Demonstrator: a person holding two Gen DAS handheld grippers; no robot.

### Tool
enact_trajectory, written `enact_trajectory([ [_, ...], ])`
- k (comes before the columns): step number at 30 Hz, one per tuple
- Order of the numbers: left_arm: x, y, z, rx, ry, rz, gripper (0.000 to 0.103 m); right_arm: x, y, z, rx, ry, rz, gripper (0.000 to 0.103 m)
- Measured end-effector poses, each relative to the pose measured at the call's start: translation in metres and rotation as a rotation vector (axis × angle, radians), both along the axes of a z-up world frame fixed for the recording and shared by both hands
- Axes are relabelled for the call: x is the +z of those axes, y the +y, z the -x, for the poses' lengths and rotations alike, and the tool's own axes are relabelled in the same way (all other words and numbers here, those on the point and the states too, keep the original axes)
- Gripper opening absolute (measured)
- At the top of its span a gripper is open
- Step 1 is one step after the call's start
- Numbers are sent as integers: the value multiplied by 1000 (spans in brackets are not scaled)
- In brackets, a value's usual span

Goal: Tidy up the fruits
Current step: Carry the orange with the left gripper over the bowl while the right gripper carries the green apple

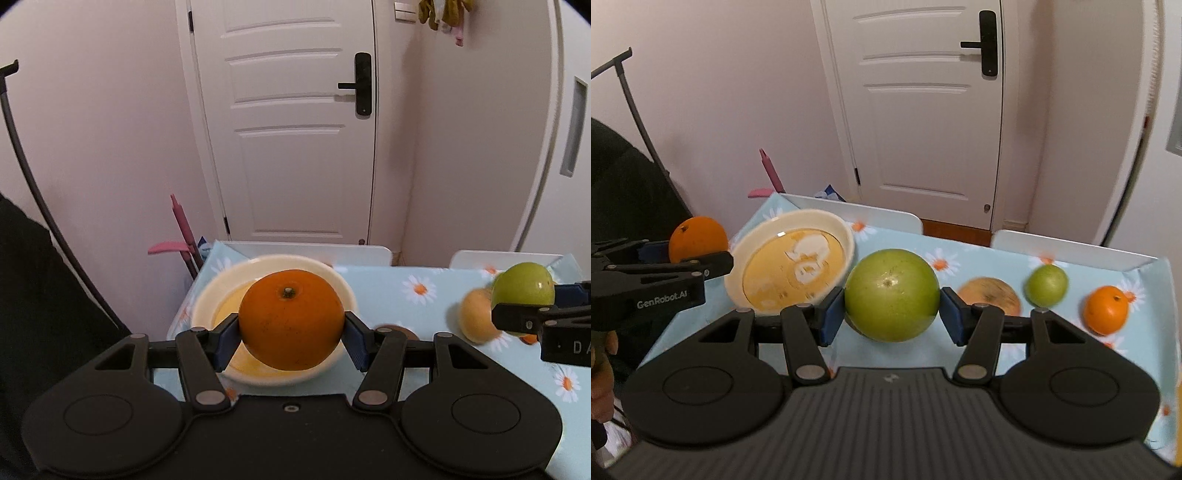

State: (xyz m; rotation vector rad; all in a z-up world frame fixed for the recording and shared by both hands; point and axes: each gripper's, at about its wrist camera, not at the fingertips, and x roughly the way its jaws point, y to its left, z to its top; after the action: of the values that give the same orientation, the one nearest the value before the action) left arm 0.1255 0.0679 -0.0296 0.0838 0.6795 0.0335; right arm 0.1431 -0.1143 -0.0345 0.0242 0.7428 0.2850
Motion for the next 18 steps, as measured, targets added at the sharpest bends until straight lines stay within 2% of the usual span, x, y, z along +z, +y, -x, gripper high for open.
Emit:
enact_trajectory([
  [10, -14, 45, -71, -74, 15, -38, 63, -13, 61, -58, -37, 9, -20, 70],
  [18, -56, 51, -128, -161, 58, -73, 63, -37, 89, -103, -64, 23, -6, 70],
])
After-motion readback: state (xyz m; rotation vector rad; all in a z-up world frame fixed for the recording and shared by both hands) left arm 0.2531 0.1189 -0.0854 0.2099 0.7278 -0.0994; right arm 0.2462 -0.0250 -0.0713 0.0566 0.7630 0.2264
